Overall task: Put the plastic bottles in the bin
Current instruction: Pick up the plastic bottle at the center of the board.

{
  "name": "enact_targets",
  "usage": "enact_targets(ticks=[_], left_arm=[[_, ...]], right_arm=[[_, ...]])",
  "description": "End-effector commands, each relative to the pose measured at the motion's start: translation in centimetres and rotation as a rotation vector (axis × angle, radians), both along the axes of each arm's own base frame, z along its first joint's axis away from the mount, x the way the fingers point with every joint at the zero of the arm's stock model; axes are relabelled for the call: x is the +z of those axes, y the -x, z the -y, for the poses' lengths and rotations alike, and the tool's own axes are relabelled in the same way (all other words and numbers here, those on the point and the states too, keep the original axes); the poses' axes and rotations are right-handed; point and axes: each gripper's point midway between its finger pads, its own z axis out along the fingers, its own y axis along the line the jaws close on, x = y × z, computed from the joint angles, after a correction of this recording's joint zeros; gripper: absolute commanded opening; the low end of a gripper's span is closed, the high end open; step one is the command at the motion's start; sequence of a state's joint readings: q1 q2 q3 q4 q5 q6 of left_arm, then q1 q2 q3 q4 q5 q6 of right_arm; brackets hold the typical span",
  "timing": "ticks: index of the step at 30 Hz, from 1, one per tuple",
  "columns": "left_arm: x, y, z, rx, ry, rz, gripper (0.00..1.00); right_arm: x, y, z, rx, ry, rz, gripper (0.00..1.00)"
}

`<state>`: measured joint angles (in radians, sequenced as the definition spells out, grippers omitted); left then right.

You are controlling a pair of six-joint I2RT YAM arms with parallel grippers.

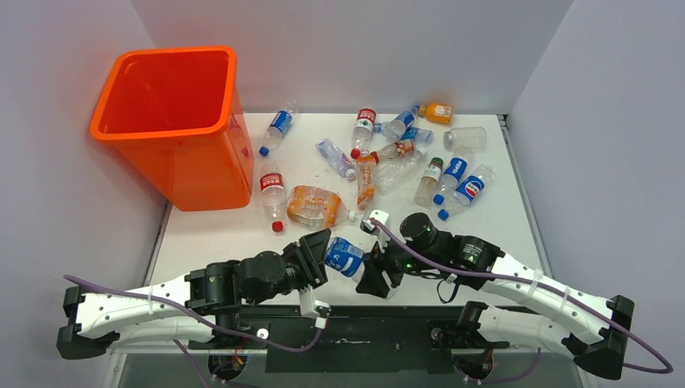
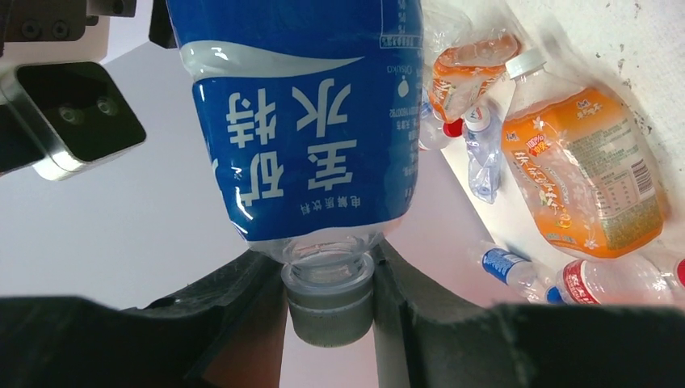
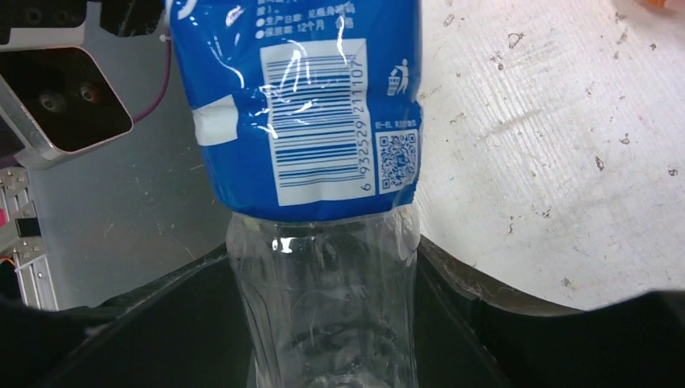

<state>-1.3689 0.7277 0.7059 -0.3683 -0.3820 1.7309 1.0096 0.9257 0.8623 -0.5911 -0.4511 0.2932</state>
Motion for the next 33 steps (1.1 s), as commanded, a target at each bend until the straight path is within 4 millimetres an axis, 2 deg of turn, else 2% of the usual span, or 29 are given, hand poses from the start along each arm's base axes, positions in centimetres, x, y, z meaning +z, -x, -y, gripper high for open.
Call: enact_targets(ticks=[1,2,3,6,10,13,14,15,16,17,21,22,23,25,26,28,29,33], left_arm=[[4.4,0.6,0.5,-0.024,0.196,-0.039,0.37],[4.5,0.7,0.5,-0.017,0.222,-0.062,0.58],[4.5,0.5,0.4,0.005,0.253,-0.094,0.99],[4.1,-0.5,-0.1,0.082,0.333,-0.146,0.96],[3.8,-1.0,-0.5,0.159,0.486,-0.251,0.96],[4.8,-1.1,-0.7,0.25,0.74,-0.455,0.96],[6.0,-1.0,-0.8,0.285,0.826,-0.557,0.96],[5.4,-0.6,-0.4,0.327,0.866,-0.682,0.96],[6.6,-0.2,-0.1,0.343,0.925,-0.787,0.96],[6.5,0.3,0.6,0.353,0.951,-0.883,0.96],[9.2,3.3,3.3,0.207,1.208,-1.292,0.96],[11.4,3.8,3.5,0.103,1.334,-1.378,0.96],[11.5,4.0,3.5,0.075,1.403,-1.464,0.96],[12.6,2.7,3.3,0.014,1.617,-1.587,0.96],[12.4,1.4,3.3,0.059,1.692,-1.65,0.96],[12.5,-0.8,3.6,0.119,1.765,-1.779,0.96],[13.4,-1.5,3.5,0.096,1.79,-1.846,0.96],[16.4,-2.6,3.6,-0.058,1.819,-1.983,0.96]], right_arm=[[2.5,-1.1,-0.5,-0.036,-0.08,0.073,0.52],[3.0,-1.3,-0.4,-0.048,-0.09,0.088,0.5],[3.5,-1.8,-0.2,-0.074,-0.099,0.116,0.49],[7.0,-3.7,1.0,-0.205,-0.203,0.238,0.46],[12.1,-6.0,4.0,-0.419,-0.395,0.397,0.46],[14.3,-6.5,5.6,-0.505,-0.53,0.463,0.47],[14.6,-6.7,6.0,-0.524,-0.557,0.478,0.47],[14.8,-6.8,6.3,-0.542,-0.578,0.49,0.47],[14.6,-6.9,6.5,-0.557,-0.591,0.498,0.47],[14.5,-7.0,6.8,-0.568,-0.602,0.505,0.46],[13.9,-7.0,7.0,-0.58,-0.636,0.514,0.45],[13.8,-6.9,7.2,-0.582,-0.653,0.514,0.45],[13.7,-6.8,7.2,-0.585,-0.669,0.511,0.44],[13.1,-6.7,7.4,-0.591,-0.684,0.505,0.44],[13.4,-6.7,7.5,-0.597,-0.711,0.508,0.44],[13.0,-6.6,7.5,-0.602,-0.731,0.496,0.44],[12.8,-6.6,7.5,-0.601,-0.733,0.49,0.43],[11.9,-6.4,7.0,-0.586,-0.735,0.463,0.43]])
